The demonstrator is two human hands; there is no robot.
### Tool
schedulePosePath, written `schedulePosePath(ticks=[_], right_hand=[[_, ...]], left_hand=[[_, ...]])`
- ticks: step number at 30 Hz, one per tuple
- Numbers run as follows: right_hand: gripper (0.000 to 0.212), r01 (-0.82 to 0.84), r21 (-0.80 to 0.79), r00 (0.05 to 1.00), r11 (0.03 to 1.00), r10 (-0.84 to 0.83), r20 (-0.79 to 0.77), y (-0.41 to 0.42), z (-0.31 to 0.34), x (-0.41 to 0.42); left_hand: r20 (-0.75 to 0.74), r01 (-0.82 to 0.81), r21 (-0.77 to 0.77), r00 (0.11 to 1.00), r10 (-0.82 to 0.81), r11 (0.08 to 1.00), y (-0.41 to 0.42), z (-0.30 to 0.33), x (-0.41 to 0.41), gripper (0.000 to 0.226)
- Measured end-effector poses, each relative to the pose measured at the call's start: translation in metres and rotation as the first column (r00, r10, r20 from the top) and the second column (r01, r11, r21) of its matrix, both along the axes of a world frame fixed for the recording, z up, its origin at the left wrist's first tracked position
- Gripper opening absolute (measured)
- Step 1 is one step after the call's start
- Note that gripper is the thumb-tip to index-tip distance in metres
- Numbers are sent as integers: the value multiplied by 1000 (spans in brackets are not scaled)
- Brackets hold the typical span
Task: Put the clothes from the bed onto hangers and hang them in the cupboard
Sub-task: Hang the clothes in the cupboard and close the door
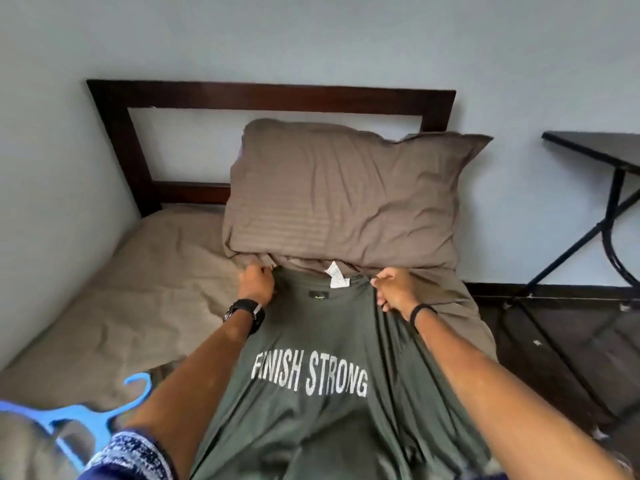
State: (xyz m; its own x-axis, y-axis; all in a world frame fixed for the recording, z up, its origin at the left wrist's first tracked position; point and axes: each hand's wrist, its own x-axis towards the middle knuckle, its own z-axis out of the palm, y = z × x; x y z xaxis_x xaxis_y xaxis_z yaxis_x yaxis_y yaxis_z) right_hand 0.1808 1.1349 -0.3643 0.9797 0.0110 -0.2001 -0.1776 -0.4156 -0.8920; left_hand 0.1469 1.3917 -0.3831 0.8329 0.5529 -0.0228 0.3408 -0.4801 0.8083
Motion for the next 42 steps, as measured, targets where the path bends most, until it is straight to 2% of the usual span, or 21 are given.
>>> schedulePosePath(ticks=[2, 4, 6, 8, 10, 13, 17, 21, 23, 25, 27, 30, 34, 39, 42], right_hand=[[15, 5, 113, 994, 994, 8, -113, 10, -20, 3], [36, -43, 177, 969, 983, 83, -231, 12, -44, -1], [45, -51, 223, 955, 973, 113, -274, 9, -65, -9], [42, -7, 227, 974, 974, 58, -220, 11, -79, -16], [35, 19, 166, 995, 986, -3, -95, 17, -88, -28], [32, -34, 54, 997, 998, 31, 64, 38, -96, -58], [39, -232, 168, 973, 958, 225, 60, 91, -95, -124], [31, -370, 325, 914, 870, 404, -43, 143, -98, -182], [28, -431, 358, 866, 828, 491, -94, 164, -102, -210], [31, -489, 375, 808, 788, 571, -147, 182, -106, -238], [31, -565, 326, 758, 758, 633, -158, 193, -111, -258], [33, -674, 222, 695, 705, 706, -132, 209, -113, -276], [44, -777, 132, 596, 615, 787, -160, 222, -110, -279], [52, -807, 208, 511, 553, 830, -226, 233, -100, -281], [53, -755, 309, 534, 579, 815, -224, 238, -96, -283]], left_hand=[[-52, 86, 37, 995, -84, 996, -5, -28, 0, 23], [-119, 201, 12, 973, -198, 980, -8, -57, -9, 35], [-41, 214, -25, 976, -215, 976, -10, -78, -24, 45], [56, 183, -64, 982, -179, 981, -11, -87, -41, 46], [108, 194, -83, 977, -185, 977, -10, -90, -65, 45], [157, 166, -141, 977, -143, 976, 0, -93, -107, 42], [185, 71, -88, 981, -54, 994, 25, -97, -174, 48], [171, -50, 122, 985, 29, 991, 44, -90, -230, 41], [176, -150, 232, 978, 110, 961, 57, -86, -259, 40], [168, -317, 335, 947, 275, 888, 72, -86, -289, 39], [88, -461, 353, 883, 462, 814, 81, -89, -311, 43], [-5, -619, 166, 778, 629, 767, 89, -97, -331, 55], [36, -652, -135, 749, 661, 746, 95, -98, -337, 57], [-46, -691, -412, 667, 744, 594, 104, -88, -330, 53], [-83, -620, -559, 702, 707, 550, 117, -82, -327, 31]])
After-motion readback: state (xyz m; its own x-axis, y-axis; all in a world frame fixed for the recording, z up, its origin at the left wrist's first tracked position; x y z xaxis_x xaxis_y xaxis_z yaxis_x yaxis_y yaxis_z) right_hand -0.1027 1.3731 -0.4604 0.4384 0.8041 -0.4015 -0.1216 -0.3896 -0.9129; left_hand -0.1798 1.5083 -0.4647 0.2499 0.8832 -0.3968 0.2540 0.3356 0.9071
